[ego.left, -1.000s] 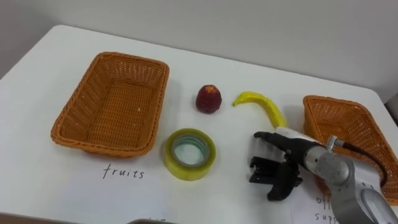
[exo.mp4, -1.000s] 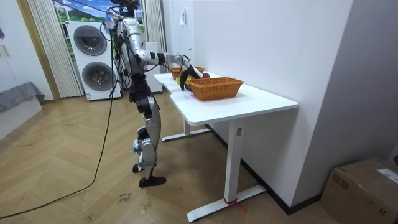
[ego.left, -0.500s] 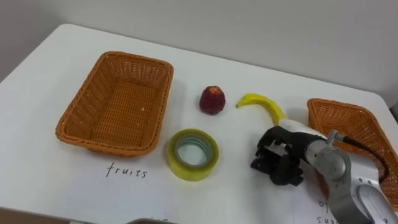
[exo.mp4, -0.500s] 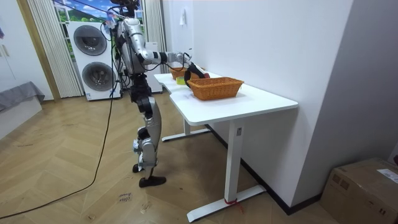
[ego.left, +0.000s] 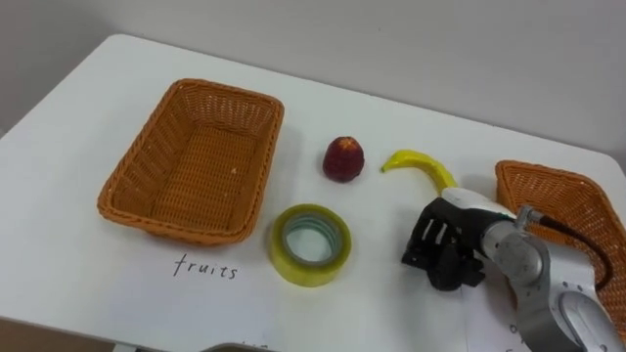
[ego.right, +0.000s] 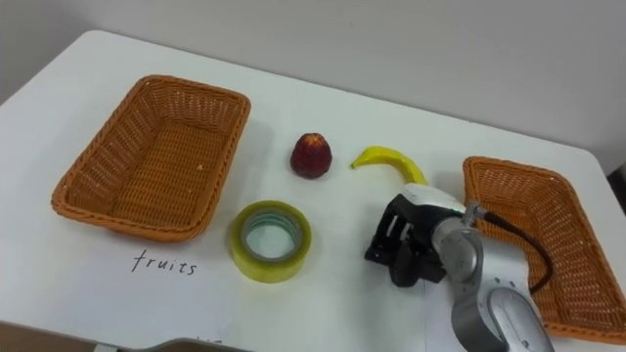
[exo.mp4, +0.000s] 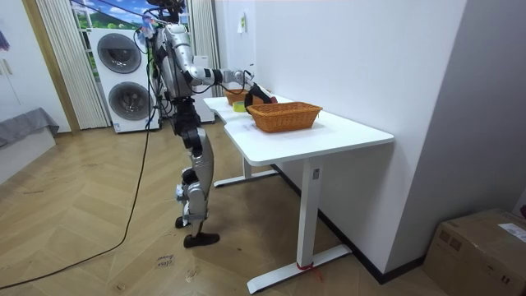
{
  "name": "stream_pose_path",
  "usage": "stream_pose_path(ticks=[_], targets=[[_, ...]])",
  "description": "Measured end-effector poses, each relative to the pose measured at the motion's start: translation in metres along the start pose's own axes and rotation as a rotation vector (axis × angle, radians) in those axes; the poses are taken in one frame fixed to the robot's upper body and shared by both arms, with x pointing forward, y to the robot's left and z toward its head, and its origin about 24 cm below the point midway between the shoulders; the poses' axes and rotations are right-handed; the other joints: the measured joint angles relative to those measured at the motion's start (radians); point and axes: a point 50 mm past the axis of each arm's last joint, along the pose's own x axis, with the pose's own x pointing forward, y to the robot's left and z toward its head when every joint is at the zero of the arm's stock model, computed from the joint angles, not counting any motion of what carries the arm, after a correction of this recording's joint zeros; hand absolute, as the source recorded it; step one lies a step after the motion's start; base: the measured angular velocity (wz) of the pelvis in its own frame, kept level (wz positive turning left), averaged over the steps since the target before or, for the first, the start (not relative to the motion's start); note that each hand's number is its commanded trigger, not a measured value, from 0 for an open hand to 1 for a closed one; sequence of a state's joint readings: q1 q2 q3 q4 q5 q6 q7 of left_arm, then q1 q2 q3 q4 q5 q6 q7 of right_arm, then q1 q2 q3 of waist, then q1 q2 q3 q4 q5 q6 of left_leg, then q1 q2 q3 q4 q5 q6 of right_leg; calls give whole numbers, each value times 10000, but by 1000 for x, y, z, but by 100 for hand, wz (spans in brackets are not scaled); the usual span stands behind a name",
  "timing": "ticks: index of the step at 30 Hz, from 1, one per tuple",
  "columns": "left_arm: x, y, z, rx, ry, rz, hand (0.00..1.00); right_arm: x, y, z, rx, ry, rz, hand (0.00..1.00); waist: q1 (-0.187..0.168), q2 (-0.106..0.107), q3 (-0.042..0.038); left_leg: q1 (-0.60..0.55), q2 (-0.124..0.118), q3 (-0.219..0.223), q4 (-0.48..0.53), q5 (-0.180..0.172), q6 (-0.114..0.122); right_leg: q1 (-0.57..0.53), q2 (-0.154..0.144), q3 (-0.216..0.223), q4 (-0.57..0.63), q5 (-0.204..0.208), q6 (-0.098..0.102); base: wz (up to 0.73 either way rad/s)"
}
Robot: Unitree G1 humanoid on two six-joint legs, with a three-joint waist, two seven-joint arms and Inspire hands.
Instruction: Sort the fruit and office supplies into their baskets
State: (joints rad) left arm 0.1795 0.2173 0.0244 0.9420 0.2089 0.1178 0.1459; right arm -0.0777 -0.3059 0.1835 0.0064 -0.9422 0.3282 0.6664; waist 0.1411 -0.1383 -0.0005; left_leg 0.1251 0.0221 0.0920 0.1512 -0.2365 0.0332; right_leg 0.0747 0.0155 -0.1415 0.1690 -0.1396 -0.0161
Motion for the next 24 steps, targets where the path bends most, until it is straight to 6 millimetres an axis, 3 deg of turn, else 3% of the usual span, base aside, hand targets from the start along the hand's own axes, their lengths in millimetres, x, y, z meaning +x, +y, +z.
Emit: stream_pose_path(ticks=[16,24], targets=[[0,-4,4,235,-158,-121,0,-4,-2,3,301,-432,-169,100,-144,61,15,-98,-5,44,13,21,-27,-96,3,14,-20,0,0,0],[0,-5,6,179,-258,-150,0,-12,-6,14,157,-1409,-252,100,-365,198,95,-106,-11,44,-4,30,-38,-101,25,31,-21,0,0,0]])
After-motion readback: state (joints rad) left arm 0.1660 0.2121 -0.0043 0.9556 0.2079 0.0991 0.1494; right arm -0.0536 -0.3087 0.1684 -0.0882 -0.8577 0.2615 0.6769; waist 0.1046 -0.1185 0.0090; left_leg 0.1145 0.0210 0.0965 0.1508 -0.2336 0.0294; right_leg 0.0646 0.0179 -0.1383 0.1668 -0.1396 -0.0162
